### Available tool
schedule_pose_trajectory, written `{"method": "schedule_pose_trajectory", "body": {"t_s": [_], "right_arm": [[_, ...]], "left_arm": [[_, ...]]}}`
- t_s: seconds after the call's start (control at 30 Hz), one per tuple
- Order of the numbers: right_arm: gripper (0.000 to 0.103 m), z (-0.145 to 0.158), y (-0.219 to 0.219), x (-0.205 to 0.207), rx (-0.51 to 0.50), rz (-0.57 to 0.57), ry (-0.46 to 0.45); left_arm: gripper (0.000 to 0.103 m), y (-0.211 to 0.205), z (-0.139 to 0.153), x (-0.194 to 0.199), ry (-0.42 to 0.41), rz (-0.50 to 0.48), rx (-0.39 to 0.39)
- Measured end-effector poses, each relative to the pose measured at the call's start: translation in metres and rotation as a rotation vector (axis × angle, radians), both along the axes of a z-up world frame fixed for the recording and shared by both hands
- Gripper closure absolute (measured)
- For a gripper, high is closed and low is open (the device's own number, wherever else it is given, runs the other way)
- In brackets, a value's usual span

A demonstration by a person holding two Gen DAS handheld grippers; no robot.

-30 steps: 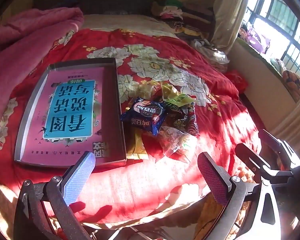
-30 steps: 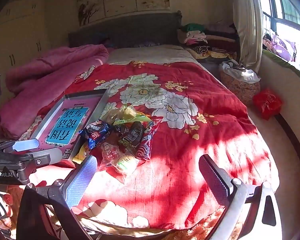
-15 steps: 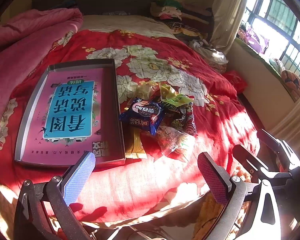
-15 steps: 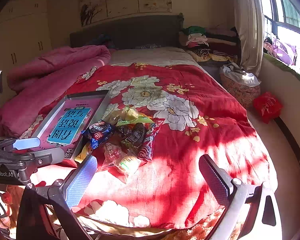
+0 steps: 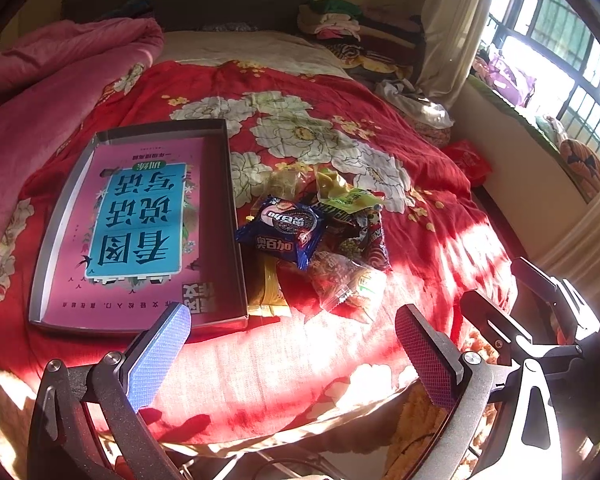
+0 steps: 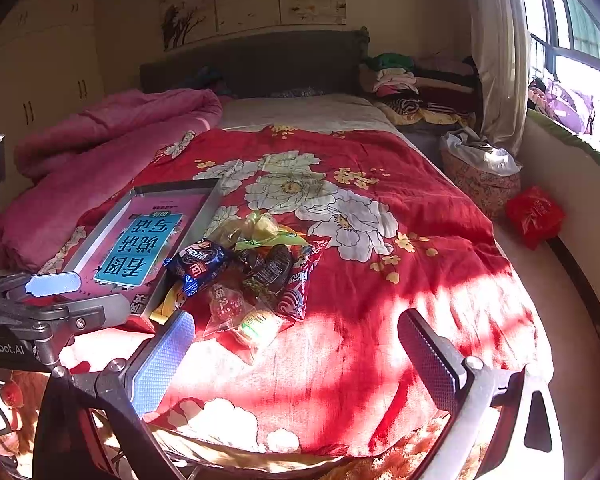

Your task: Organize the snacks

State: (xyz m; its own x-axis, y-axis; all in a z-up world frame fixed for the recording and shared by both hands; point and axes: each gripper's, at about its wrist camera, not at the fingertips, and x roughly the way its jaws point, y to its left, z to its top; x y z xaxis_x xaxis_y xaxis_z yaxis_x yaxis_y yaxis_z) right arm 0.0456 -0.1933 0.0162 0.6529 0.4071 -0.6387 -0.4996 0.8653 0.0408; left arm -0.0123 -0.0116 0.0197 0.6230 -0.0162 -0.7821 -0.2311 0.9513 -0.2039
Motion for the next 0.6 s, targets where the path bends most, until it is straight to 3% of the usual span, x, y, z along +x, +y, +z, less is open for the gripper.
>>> {"method": "schedule_pose_trajectory", "body": {"t_s": [0.6], "right_arm": [[0.0, 0.0014, -0.0012, -0.0005, 0.003, -0.001, -0.003]], "left_arm": [[0.001, 0.0003, 0.0031, -0.0013, -0.003, -0.005, 0.006]]}}
